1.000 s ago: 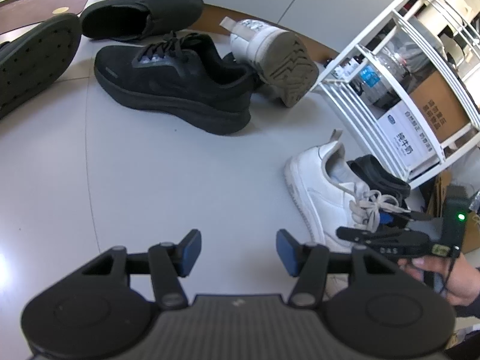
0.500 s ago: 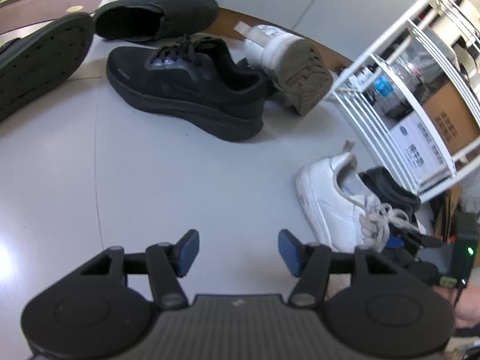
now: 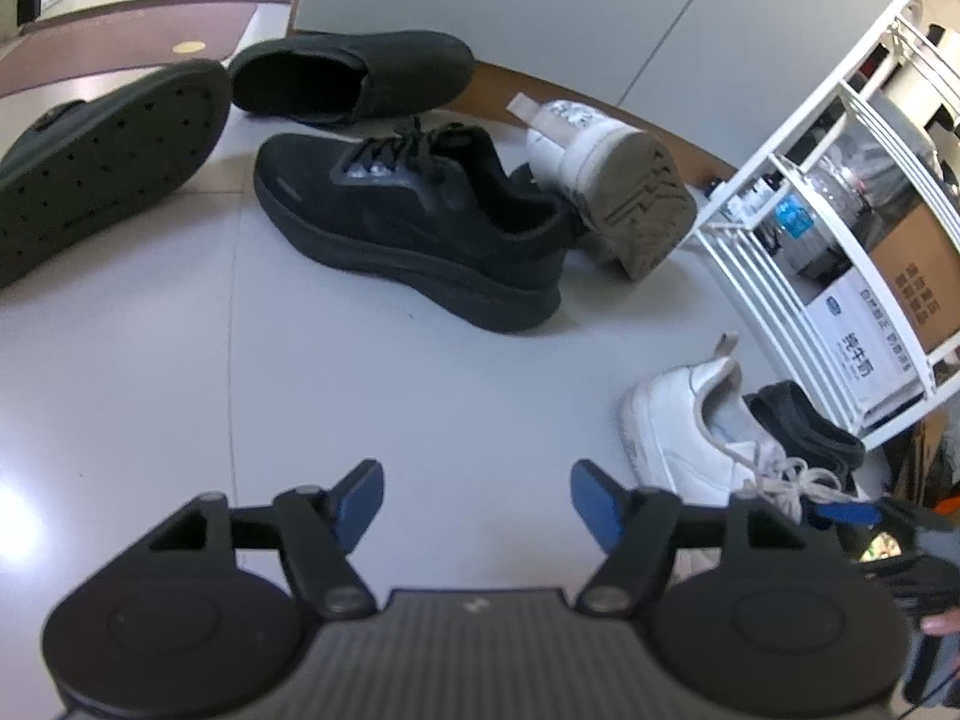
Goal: Organize scattered shoes
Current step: 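Lower the sneaker beside the clogs with the right tool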
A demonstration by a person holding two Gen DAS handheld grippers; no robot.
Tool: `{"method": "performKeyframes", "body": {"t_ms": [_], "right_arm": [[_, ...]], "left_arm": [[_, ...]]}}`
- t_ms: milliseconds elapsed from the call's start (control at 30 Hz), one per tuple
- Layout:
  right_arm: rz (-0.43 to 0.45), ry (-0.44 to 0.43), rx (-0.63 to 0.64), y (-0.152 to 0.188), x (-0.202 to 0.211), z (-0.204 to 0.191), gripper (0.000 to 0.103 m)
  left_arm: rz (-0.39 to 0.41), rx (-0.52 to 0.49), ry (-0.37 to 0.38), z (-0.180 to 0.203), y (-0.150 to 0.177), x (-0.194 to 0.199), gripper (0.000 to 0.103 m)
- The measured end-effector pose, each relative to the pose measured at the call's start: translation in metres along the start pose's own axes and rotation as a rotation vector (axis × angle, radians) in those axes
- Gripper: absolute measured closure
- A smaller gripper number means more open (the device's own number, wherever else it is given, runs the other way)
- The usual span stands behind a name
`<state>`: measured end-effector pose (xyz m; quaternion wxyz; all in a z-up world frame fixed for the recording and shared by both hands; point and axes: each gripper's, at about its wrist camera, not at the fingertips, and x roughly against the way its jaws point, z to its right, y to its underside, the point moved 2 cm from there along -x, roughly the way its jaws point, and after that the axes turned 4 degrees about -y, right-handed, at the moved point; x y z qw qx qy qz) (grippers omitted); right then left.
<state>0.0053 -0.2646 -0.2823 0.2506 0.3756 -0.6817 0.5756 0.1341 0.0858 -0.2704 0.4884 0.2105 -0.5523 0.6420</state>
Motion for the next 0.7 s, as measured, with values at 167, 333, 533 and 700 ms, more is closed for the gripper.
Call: {"method": "performKeyframes", "body": {"t_ms": [167,333,533,700], "right_arm": [[0.063,-0.033,0.026,-0.006,0.018,0.000,0.013],[0.107,-0.077,0.037,-0.013,0.027,-0.004,0.013],[0.137,-0.128,0.064,-0.024,0.034,-0.007,0.013],[0.122,-0.137,0.025,-0.024,0.031,-0.002,0.013]], "left_arm": [[0.016,0.020,0.054,0.001,-0.009,0.004,0.030],[0.062,-0.017,0.027,0.004,-0.027,0.011,0.030],[0.183,-0.021,-0.051,-0.005,-0.068,0.026,0.030],[0.192,0.005,-0.023,0.001,-0.098,0.020,0.020]]}}
